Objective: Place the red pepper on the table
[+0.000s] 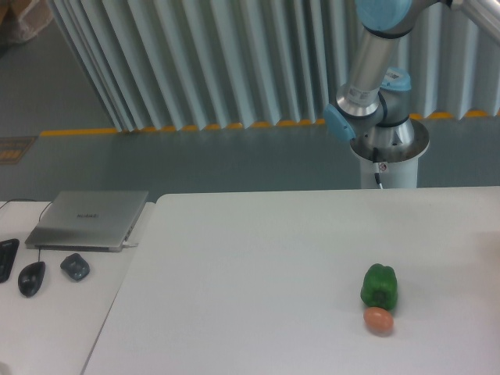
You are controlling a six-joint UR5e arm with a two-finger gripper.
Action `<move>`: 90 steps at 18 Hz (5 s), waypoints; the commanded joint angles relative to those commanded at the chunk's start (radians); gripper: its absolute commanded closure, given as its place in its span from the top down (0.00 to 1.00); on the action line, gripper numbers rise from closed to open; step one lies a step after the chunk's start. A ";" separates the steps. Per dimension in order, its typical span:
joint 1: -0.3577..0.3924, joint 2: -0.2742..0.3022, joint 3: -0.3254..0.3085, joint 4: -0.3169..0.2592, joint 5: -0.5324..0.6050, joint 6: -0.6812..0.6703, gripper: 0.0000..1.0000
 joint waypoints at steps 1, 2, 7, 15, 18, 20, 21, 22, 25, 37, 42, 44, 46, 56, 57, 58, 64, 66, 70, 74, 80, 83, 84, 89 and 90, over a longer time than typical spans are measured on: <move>0.003 0.000 -0.002 -0.002 -0.002 0.000 1.00; 0.003 -0.002 -0.002 -0.002 0.000 0.000 1.00; 0.003 -0.015 -0.002 0.000 0.005 0.000 1.00; 0.011 -0.015 0.003 -0.006 0.009 -0.002 0.50; 0.006 -0.011 0.017 -0.021 0.011 -0.003 0.43; 0.000 -0.009 0.028 -0.044 0.005 -0.012 0.43; -0.012 -0.002 0.082 -0.142 -0.008 -0.024 0.43; -0.020 0.003 0.104 -0.182 -0.037 -0.056 0.43; -0.021 0.024 0.120 -0.228 -0.096 -0.072 0.43; -0.069 0.064 0.184 -0.422 -0.195 -0.133 0.43; -0.113 0.097 0.178 -0.451 -0.380 -0.304 0.43; -0.133 0.101 0.173 -0.453 -0.386 -0.337 0.43; -0.187 0.112 0.175 -0.448 -0.400 -0.450 0.43; -0.359 0.098 0.085 -0.192 -0.373 -0.707 0.43; -0.377 0.097 0.063 -0.145 -0.323 -0.713 0.43; -0.409 0.086 0.051 -0.111 -0.263 -0.712 0.43; -0.491 0.028 0.043 -0.072 -0.100 -0.730 0.44; -0.505 0.017 0.040 -0.051 -0.098 -0.761 0.44; -0.512 0.003 0.023 -0.046 -0.097 -0.764 0.45; -0.518 0.003 0.011 -0.048 -0.095 -0.758 0.49; -0.517 0.002 0.009 -0.048 -0.095 -0.761 0.64; -0.518 0.002 0.009 -0.046 -0.095 -0.761 1.00; -0.518 0.002 0.011 -0.048 -0.095 -0.761 1.00; -0.515 0.011 0.054 -0.054 -0.097 -0.746 1.00; -0.517 0.012 0.072 -0.061 -0.095 -0.741 1.00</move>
